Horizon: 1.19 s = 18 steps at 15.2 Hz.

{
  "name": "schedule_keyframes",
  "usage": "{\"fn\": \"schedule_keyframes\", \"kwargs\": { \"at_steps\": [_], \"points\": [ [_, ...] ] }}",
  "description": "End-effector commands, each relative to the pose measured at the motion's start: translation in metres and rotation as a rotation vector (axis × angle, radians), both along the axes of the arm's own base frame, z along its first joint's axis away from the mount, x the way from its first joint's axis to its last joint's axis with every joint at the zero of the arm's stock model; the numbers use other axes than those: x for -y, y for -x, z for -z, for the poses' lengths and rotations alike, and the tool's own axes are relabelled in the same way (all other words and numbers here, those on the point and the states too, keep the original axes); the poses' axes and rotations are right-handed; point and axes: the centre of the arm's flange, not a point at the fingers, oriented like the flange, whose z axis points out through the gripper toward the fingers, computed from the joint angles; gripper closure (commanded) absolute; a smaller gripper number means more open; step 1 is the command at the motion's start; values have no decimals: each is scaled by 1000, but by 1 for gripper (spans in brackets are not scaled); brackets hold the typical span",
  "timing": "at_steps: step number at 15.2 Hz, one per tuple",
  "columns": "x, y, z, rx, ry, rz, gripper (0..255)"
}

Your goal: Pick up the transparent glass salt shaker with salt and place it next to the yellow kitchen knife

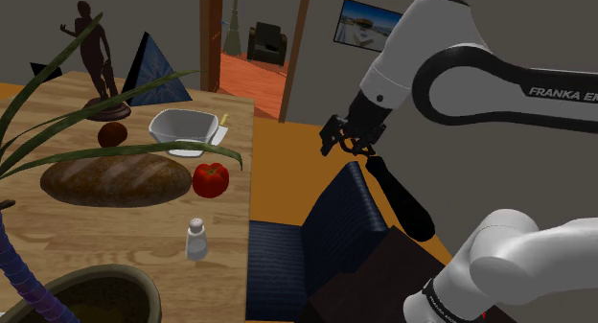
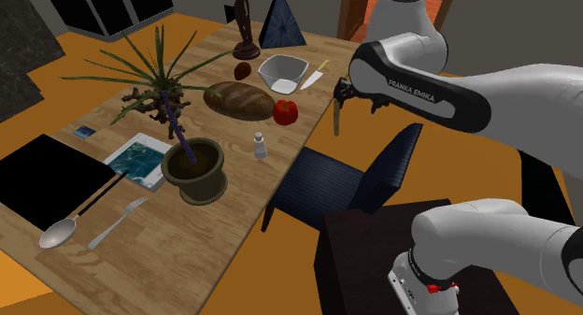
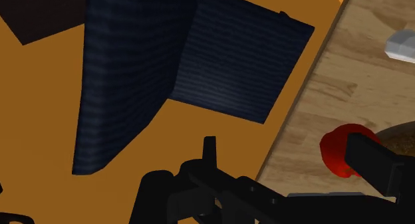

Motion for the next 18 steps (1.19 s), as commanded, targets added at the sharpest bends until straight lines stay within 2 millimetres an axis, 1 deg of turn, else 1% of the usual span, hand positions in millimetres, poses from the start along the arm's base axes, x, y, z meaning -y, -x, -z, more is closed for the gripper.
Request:
{"fn": "schedule_keyframes", "kwargs": {
  "at_steps": [1,9,18],
  "points": [
    [-22,-2,13,3,-5,19,0],
    [-113,-18,65,11,-17,84,0],
    [-215,-45,122,21,-30,158,0]
  ]
}}
